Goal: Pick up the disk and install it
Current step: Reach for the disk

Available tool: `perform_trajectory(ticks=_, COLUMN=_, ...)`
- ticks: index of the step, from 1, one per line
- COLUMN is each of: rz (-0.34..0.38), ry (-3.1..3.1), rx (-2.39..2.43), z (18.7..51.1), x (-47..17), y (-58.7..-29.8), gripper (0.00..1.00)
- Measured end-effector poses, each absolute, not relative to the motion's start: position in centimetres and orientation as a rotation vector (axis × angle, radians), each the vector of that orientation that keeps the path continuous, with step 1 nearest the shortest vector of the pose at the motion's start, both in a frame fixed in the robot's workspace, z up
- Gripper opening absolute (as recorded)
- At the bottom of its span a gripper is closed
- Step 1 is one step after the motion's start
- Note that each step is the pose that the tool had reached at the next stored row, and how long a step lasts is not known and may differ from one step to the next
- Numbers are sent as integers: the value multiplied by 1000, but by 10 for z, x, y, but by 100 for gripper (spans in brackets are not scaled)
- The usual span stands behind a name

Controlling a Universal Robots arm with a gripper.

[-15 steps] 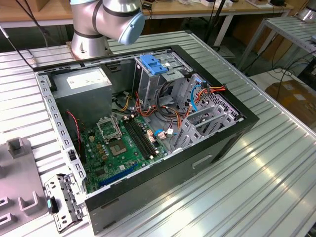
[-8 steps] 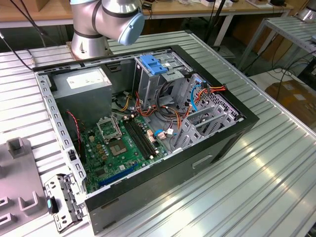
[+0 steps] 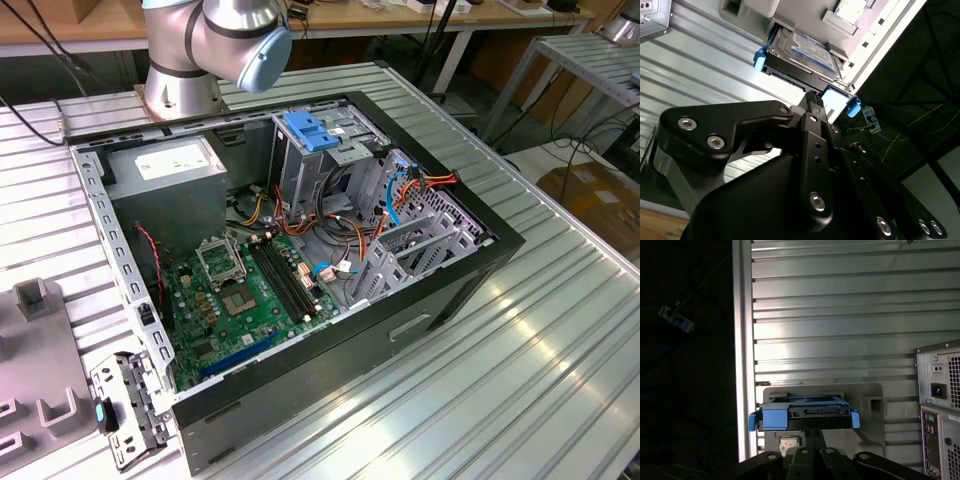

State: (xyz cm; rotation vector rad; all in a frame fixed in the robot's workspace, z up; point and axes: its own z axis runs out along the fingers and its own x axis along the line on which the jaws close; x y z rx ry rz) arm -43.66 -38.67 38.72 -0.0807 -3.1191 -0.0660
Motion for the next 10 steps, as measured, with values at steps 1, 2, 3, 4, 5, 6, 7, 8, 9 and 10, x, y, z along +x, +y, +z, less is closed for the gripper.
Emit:
perform_trajectory(ticks=1, rz=-66, ry=-3119, rx=-81, z=387, x=-440, y=-387, gripper=11)
perform_trajectory(ticks=2, rz=-66, ry=-3119, rx=-81, z=387, x=-444, y=-387, gripper=11)
perform_trajectory(ticks=3, rz=-66, ry=-3119, rx=-81, z=387, x=-446, y=-387, gripper=11)
perform_trajectory(ticks=4, rz=-66, ry=-3119, rx=-81, z=387, x=-448, y=-387, gripper=11)
perform_trajectory(ticks=5, rz=-66, ry=-3119, rx=-81, z=387, x=-453, y=-387, gripper=11)
perform_trajectory(ticks=6, rz=-66, ry=-3119, rx=-81, z=387, x=-455, y=-387, gripper=11)
perform_trajectory(ticks=7, rz=-66, ry=-3119, rx=-81, z=386, x=-457, y=-387, gripper=11)
perform_trajectory(ticks=8, rz=-66, ry=-3118, rx=-81, z=386, x=-459, y=-387, gripper=11)
perform_trajectory(ticks=9, rz=-66, ry=-3118, rx=-81, z=386, x=-460, y=-387, gripper=11)
perform_trajectory(ticks=10, rz=-66, ry=-3118, rx=-80, z=386, x=-460, y=-387, gripper=11)
